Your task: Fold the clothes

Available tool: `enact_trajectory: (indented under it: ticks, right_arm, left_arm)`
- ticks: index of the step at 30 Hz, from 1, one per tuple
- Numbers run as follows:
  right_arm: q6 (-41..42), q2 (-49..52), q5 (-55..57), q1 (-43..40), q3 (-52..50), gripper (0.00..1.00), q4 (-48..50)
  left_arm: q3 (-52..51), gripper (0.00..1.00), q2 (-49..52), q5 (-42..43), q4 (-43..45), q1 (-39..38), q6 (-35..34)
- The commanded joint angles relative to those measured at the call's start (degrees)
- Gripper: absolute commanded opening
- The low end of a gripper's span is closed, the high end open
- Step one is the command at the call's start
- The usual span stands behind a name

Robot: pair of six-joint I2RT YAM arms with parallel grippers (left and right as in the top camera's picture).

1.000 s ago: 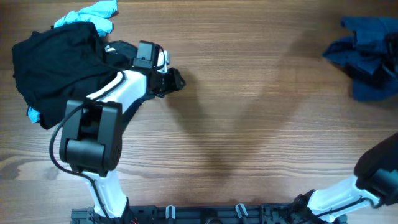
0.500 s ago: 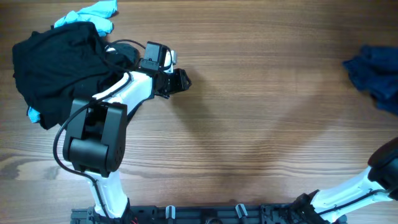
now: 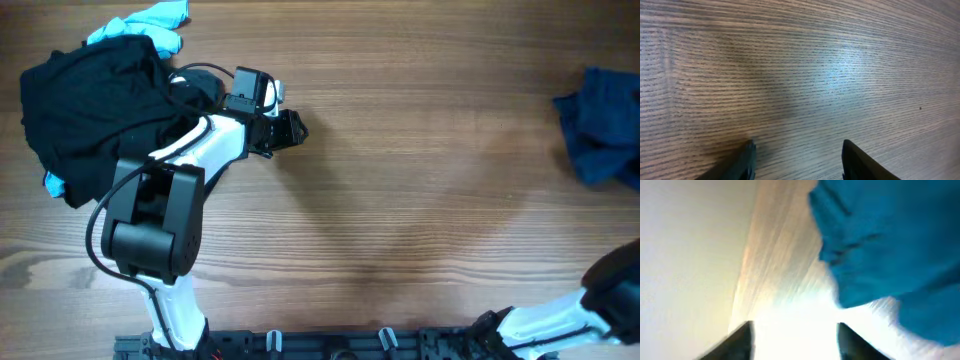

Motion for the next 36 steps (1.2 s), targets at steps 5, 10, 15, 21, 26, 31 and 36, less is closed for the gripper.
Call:
enact_trajectory:
  ticks: [5,10,15,21,26,31,36]
  right_arm:
    - [-3.23,-1.97,5.92,0.63,1.18,0.04,2.51]
    - [-2.75,4.98,10.32,-0.04,0.48,0.04,1.60]
    - [-2.82,11.04,15.41,-1.07,0.48,0.04,2.80]
    - [-1.90,13.35,21.27,-3.85,0.46,0.04,2.62]
    - [-2.89,19.32,24.11,-3.80,0.09,0.04,2.03]
    - [-4.26,23.39,24.11,-3.74,0.09,0.04,2.58]
    - [-10.19,23.43,19.32,-2.49,0.09,0.04,5.68]
  left_arm:
    - [-0.74,0.55,0.76,-1.14,1.64,-0.33,0.72]
    - [-0.74,0.55,0.76,-1.14,1.84,-0.79,0.72]
    - [-0.74,0.55,0.76,-1.11,1.81,-0.92,0.72]
    - [-0.74,0.55,0.76,-1.14,1.86,-0.92,0.72]
    - [-0.74,0.55,0.76,-1.14,2.01,-0.92,0.72]
    - [-0.74,0.55,0.76,-1.14,2.03,-0.92,0.72]
    - [-0.74,0.55,0.76,-1.14,2.08,-0.92,0.72]
